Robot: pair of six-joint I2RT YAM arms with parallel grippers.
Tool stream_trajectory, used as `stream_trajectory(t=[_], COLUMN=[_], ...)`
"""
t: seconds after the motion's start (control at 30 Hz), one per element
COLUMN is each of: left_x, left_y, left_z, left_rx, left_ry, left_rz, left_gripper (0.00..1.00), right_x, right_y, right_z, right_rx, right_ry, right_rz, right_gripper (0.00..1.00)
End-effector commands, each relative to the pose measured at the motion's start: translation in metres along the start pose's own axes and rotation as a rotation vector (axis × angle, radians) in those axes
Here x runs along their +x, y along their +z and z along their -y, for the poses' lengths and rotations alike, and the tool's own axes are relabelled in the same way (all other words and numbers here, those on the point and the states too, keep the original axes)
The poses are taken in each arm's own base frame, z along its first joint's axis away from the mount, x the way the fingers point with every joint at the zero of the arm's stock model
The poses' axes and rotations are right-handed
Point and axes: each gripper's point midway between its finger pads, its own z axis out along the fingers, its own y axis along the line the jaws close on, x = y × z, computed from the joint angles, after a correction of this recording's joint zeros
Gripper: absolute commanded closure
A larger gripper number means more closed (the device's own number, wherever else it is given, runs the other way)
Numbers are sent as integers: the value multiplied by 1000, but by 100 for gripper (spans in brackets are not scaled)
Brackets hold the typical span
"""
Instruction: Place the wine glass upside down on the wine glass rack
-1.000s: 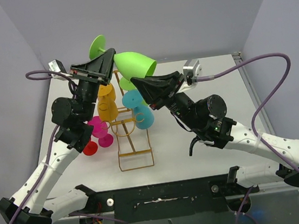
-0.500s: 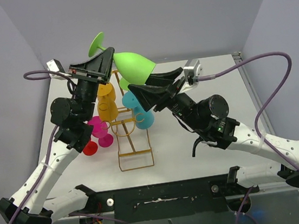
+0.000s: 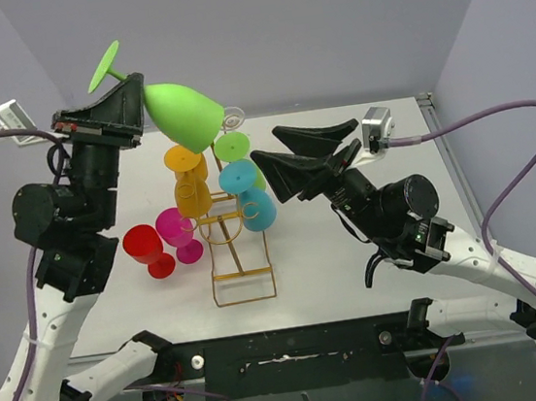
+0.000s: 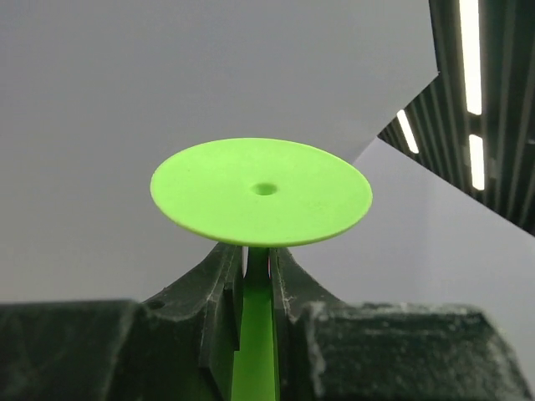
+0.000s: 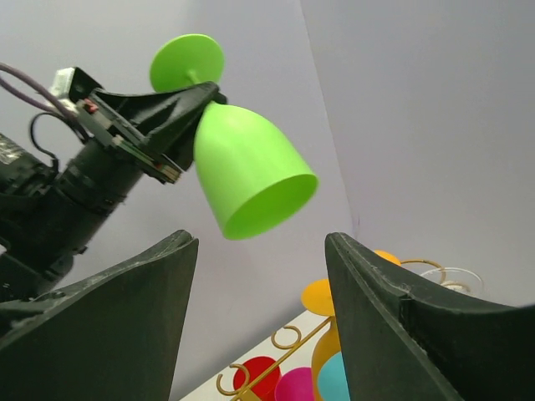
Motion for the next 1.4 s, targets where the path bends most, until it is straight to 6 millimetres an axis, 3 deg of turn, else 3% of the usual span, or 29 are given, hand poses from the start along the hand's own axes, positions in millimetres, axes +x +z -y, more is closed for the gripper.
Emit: stream_trajectory(t=[0.0,0.23,0.3,0.53,0.67,0.8,1.1,1.37], left_x=[-33,-60,-57,-19,-8,11,35,69], left_y=[-22,-69,-82,-124,-141,-152,-168,-176], left_z=[-13,-47,-56,-90,-95,-96,-133,-152], left_rx=[-102,-255,-274,-278,-247,-182,-229,-185], left_ry=[348,591,625,713,702,700,737,689], left_rz=[10,11,-19,-231,-274,-347,-405,-450], left_gripper=[100,100,100,100,100,100,100,100], right_x=[-9,2,4,10,10,13,22,50], right_y=[-8,-22,-27,-51,-56,-61,-78,-97], right_z=[8,21,25,40,44,47,58,60], right_rx=[42,98,112,171,187,195,241,220], right_ry=[-1,-16,-18,-28,-33,-41,-34,-77], right_rz=[16,-37,-53,-88,-98,-120,-152,-297], right_gripper=[37,36,36,36,36,36,35,37])
